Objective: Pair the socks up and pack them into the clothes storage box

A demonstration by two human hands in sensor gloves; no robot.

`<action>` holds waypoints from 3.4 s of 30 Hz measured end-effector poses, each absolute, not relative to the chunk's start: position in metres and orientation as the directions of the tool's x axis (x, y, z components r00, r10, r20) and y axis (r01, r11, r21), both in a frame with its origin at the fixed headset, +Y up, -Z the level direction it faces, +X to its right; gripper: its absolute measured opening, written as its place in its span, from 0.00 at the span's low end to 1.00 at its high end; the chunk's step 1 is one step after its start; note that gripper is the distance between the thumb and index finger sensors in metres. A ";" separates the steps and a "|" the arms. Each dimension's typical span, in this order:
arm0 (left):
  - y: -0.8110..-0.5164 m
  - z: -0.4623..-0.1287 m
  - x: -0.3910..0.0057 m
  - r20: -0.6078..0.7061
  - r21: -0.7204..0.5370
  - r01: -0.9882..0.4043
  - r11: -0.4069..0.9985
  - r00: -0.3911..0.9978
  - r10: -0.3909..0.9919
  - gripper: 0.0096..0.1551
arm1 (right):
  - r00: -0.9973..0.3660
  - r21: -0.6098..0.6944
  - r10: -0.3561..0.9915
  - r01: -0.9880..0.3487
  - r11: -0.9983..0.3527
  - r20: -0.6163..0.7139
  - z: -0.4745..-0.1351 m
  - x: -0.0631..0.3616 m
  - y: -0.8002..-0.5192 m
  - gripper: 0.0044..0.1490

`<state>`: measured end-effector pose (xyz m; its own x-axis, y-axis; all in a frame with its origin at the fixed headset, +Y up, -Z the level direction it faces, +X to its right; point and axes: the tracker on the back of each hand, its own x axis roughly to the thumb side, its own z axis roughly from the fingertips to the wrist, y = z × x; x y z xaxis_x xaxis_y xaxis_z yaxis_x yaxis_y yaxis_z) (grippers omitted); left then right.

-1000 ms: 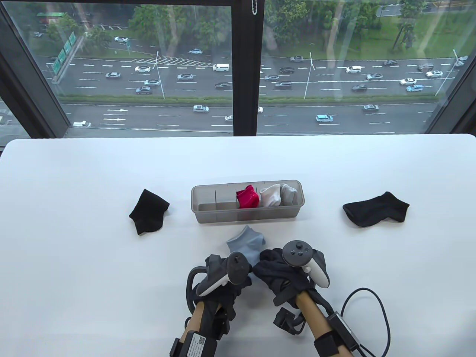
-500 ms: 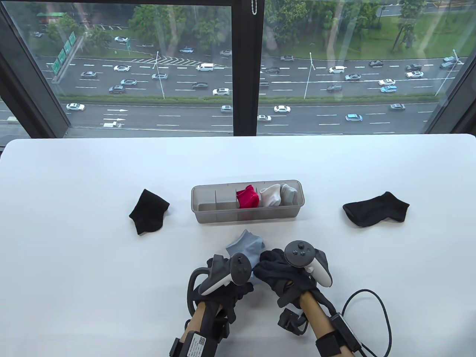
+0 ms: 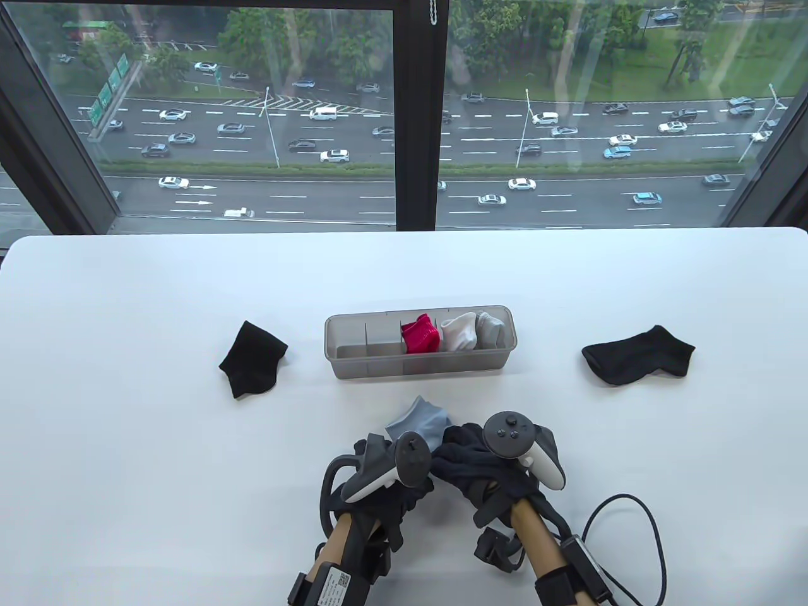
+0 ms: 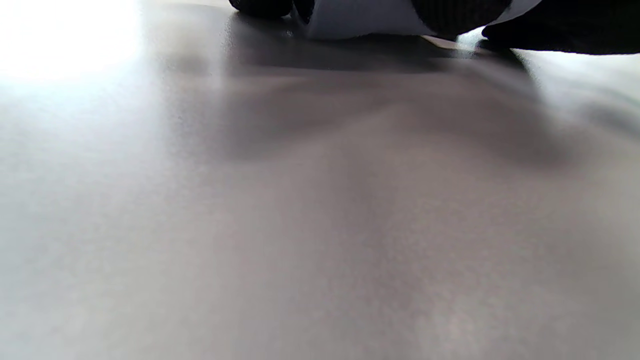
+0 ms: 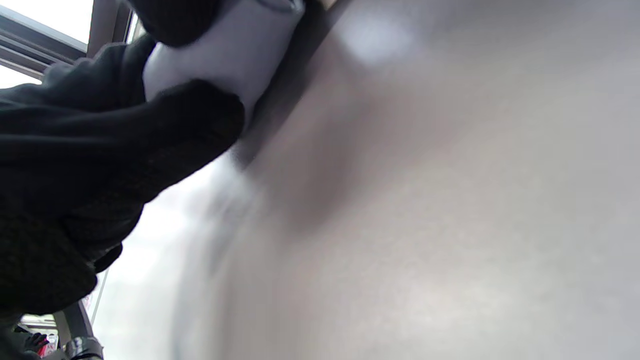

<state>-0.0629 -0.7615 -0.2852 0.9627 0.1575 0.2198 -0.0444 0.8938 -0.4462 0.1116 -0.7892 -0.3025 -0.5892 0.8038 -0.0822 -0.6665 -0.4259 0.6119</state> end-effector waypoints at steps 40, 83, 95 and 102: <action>-0.756 -0.279 -0.061 0.226 -0.290 -0.064 0.955 0.965 0.134 0.30 | -0.609 0.500 0.789 -0.709 -0.498 -0.077 -0.297 0.112 -0.784 0.26; -0.755 -0.281 -0.063 0.222 -0.320 0.008 0.947 0.973 0.067 0.29 | -0.717 0.466 0.687 -0.571 -0.676 0.117 -0.295 0.110 -0.777 0.30; -0.756 -0.281 -0.068 0.240 -0.378 -0.004 0.926 0.966 0.102 0.30 | -0.689 0.558 0.719 -0.564 -0.609 0.088 -0.298 0.110 -0.782 0.34; -0.750 -0.278 -0.066 0.220 -0.282 -0.012 0.959 0.972 0.077 0.35 | -0.588 0.575 0.809 -0.658 -0.487 0.012 -0.300 0.115 -0.783 0.29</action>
